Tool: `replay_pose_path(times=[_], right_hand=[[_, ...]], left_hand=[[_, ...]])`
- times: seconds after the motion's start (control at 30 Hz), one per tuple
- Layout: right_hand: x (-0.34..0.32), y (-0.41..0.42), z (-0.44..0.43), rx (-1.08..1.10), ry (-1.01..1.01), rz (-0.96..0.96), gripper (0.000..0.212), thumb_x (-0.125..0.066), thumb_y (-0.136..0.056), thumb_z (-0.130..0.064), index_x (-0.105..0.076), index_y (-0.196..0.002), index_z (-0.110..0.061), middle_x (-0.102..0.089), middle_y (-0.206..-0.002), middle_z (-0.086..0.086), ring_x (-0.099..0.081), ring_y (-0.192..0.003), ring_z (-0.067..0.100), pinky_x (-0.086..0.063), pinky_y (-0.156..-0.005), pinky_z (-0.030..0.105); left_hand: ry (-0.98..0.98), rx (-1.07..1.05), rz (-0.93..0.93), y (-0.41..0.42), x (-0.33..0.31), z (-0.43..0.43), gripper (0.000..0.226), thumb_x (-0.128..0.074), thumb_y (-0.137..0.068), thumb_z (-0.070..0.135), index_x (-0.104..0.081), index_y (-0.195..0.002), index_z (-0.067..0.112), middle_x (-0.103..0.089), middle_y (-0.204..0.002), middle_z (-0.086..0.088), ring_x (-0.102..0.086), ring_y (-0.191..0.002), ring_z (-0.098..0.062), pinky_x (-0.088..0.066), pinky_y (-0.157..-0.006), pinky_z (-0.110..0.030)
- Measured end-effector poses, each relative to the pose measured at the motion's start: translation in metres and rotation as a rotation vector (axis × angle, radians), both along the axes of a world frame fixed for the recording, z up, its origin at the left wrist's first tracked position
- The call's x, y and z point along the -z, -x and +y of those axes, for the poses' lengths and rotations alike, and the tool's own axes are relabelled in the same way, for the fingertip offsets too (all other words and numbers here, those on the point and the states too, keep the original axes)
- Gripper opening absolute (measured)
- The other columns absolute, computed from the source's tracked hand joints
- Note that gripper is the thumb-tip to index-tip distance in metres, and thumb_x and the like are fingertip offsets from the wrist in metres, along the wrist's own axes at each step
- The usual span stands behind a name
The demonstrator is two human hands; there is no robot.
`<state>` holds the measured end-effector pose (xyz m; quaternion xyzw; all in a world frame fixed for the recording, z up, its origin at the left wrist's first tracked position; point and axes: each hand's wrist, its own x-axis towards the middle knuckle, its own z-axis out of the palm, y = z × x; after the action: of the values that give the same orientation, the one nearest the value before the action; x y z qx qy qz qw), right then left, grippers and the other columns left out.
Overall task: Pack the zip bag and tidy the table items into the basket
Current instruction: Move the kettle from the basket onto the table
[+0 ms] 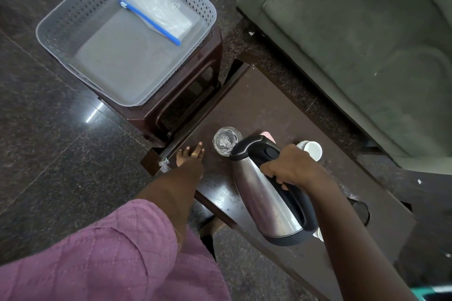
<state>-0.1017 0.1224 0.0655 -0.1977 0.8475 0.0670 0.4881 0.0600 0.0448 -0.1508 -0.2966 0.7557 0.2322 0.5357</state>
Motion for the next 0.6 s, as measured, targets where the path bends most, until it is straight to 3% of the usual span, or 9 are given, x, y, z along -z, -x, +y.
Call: replay_pose_path(times=[0.43, 0.6], right_hand=[[0.003, -0.001, 0.015, 0.094, 0.021, -0.009, 0.014, -0.058, -0.06, -0.019, -0.049, -0.059, -0.007, -0.047, -0.025, -0.004, -0.042, -0.023, 0.008, -0.03, -0.034, 0.013], [0.003, -0.004, 0.019, 0.129, 0.059, -0.006, 0.011, -0.058, -0.058, -0.015, -0.052, -0.054, -0.007, -0.048, -0.028, -0.003, -0.043, -0.026, 0.01, -0.034, -0.04, 0.018]], left_hand=[[0.009, -0.008, 0.037, -0.007, 0.005, 0.003, 0.08, -0.041, -0.092, 0.016, 0.02, -0.145, 0.026, 0.033, -0.152, 0.011, 0.01, -0.147, -0.024, -0.001, -0.12, -0.045], [0.016, -0.016, 0.051, -0.007, 0.007, 0.004, 0.082, -0.042, -0.092, 0.014, 0.02, -0.145, 0.026, 0.034, -0.151, 0.012, 0.011, -0.147, -0.024, -0.001, -0.12, -0.045]])
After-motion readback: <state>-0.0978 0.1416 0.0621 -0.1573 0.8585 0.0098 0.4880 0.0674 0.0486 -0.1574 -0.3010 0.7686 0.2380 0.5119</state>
